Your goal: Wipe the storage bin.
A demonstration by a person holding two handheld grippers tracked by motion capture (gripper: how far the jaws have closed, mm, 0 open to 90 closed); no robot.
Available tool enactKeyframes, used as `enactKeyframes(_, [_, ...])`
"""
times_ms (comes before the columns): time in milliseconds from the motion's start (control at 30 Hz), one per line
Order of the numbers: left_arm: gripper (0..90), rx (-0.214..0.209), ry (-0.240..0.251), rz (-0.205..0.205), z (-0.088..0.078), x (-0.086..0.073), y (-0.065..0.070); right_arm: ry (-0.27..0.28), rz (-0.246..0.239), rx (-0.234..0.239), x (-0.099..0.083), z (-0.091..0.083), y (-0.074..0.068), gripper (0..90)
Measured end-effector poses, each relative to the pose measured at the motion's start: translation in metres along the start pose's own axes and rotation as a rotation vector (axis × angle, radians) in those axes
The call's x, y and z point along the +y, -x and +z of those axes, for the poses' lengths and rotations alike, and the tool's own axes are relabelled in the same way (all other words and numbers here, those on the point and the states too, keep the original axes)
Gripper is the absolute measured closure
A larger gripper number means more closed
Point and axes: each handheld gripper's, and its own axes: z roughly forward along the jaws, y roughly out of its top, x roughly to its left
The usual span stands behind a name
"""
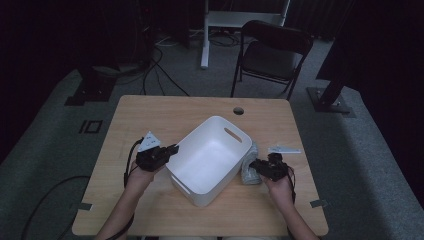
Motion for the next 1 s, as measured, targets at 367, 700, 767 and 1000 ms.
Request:
enactKeyframes(367, [86.2,-0.027,-0.005,-0.026,0.001,0.0,-0.001,0.135,-0.151,-0.023,0.009,-0.032,-0.04,76.4])
enactKeyframes(700, [85.5,-0.043,-0.008,-0.027,0.001,0.001,-0.003,0.099,-0.135,-0.042,0.004,-0.02,-0.034,76.4])
enactKeyframes(767, [85.5,-0.04,-0.01,-0.025,0.001,0.001,-0.003,0.095,-0.131,-0.047,0.003,-0.018,-0.033,76.3])
enactKeyframes(1000, [85.3,-0.043,-0.008,-0.03,0.001,0.0,-0.003,0.055,-0.121,-0.054,-0.003,-0.01,-0.028,76.3])
